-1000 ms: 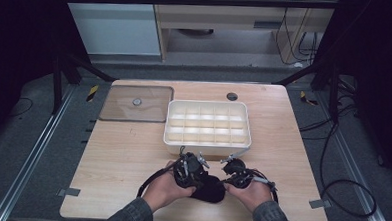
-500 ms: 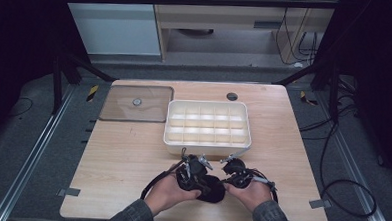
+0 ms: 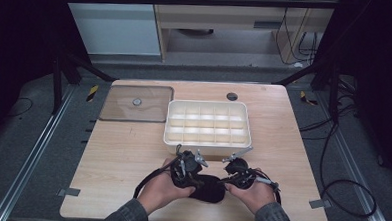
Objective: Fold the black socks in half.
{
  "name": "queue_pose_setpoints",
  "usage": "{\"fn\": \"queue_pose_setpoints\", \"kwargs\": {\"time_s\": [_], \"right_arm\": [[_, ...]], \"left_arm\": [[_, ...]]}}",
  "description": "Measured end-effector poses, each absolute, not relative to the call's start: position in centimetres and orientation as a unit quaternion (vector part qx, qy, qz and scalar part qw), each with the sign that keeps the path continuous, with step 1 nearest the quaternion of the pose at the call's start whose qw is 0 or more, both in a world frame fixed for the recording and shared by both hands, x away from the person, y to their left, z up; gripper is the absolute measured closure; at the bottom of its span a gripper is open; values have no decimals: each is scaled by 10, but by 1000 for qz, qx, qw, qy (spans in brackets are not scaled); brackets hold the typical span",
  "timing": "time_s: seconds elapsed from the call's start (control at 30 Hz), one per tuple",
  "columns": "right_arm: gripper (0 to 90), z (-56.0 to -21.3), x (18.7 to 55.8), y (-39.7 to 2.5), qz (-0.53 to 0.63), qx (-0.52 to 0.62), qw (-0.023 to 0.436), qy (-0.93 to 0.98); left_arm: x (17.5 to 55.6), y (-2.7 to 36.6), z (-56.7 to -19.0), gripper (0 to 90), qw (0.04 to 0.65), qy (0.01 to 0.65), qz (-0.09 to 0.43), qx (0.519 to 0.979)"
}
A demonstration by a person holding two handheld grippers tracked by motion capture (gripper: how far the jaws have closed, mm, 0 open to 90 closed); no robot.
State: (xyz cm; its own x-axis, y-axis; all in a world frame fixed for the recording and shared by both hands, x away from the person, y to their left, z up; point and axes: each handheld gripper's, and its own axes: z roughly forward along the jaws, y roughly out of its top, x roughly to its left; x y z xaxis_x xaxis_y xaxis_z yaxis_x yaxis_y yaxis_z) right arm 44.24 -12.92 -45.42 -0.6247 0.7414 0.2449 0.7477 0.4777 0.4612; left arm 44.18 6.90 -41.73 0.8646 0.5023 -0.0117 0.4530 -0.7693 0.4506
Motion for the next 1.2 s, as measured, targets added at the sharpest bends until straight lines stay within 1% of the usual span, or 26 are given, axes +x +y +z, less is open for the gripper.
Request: {"fn": "queue_pose_setpoints", "kwargs": {"time_s": [0.03,0.07,0.1,0.13,0.17,0.27,0.4,0.5,0.57,0.67,0.83,0.97,1.1,1.13,1.2], "right_arm": [[734,-452,442,-129,-272,-435,1,-859],[734,-452,442,-129,-272,-435,1,-859],[654,-447,441,-129,-275,-438,-11,-856],[614,-446,441,-128,-275,-443,-18,-853],[593,-445,441,-128,-276,-445,-23,-851],[558,-447,442,-126,-273,-449,-28,-850],[541,-456,443,-122,-263,-454,-24,-851],[538,-458,443,-119,-261,-451,-24,-853],[542,-458,443,-119,-261,-452,-25,-853],[586,-457,442,-118,-263,-451,-27,-852],[628,-456,443,-117,-268,-451,-28,-851],[620,-454,444,-118,-269,-450,-30,-851],[591,-454,445,-118,-265,-452,-30,-851],[588,-457,446,-118,-261,-452,-31,-852],[593,-460,446,-118,-256,-455,-29,-853]], "left_arm": [[442,72,-416,607,223,256,64,938],[442,72,-416,598,223,256,64,938],[444,81,-416,585,219,262,86,936],[444,81,-416,571,219,262,86,936],[448,92,-418,545,219,282,90,930],[449,106,-424,493,218,301,92,924],[448,117,-430,438,215,313,85,921],[446,120,-433,425,217,317,78,920],[445,123,-435,431,218,320,73,919],[443,128,-439,447,221,324,70,917],[444,136,-443,446,221,334,71,914],[443,143,-446,437,217,336,67,914],[443,147,-450,425,214,341,63,913],[443,147,-451,428,220,345,54,911],[442,145,-452,437,220,342,53,912]]}}
